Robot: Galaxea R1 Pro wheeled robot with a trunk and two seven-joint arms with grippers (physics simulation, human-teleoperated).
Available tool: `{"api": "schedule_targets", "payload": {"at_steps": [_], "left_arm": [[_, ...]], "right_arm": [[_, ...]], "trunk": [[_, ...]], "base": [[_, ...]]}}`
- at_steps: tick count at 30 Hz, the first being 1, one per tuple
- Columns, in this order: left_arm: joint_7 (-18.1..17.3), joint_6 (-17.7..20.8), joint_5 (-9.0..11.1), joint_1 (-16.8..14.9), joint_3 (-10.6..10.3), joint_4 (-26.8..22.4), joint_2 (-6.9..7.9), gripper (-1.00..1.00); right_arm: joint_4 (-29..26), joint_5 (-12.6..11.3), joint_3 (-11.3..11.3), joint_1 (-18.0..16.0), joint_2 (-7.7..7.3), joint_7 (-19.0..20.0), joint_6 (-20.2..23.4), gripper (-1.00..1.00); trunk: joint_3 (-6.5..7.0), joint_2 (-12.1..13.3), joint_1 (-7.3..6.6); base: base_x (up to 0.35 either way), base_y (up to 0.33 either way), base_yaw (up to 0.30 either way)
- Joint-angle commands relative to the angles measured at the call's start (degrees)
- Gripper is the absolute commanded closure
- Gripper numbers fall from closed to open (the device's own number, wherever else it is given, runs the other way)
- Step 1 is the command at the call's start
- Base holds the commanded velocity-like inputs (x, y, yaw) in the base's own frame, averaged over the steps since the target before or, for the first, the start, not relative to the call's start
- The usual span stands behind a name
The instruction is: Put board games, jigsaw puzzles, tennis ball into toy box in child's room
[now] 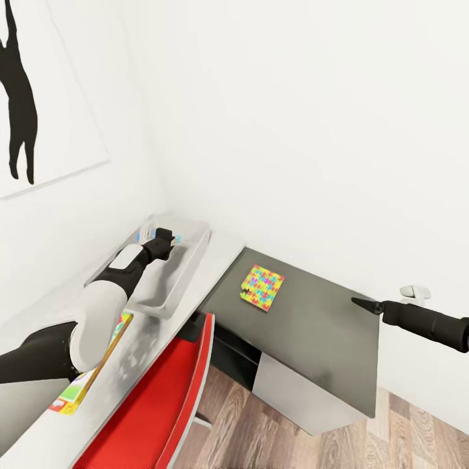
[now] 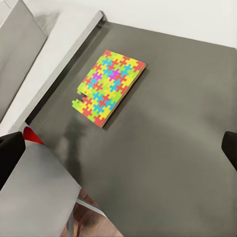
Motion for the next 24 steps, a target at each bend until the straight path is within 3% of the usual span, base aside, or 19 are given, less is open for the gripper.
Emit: {"api": "schedule_targets", "payload": {"at_steps": [1,24], "left_arm": [[0.4,0.3,0.6,0.0,0.2,-0.1,-0.03,1.0],[0.4,0.4,0.5,-0.6,-0.2,-0.1,-0.04,1.0]], "right_arm": [[0.0,0.2,-0.1,-0.1,0.0,0.3,0.3,-1.0],[0.0,0.2,0.0,-0.1,0.06,0.3,0.3,-1.0]], "trunk": [[-0.2,-0.1,0.03],[-2.34,-0.1,0.03]], "base": [[0.0,0.0,0.0],[0.0,0.0,0.0]]}}
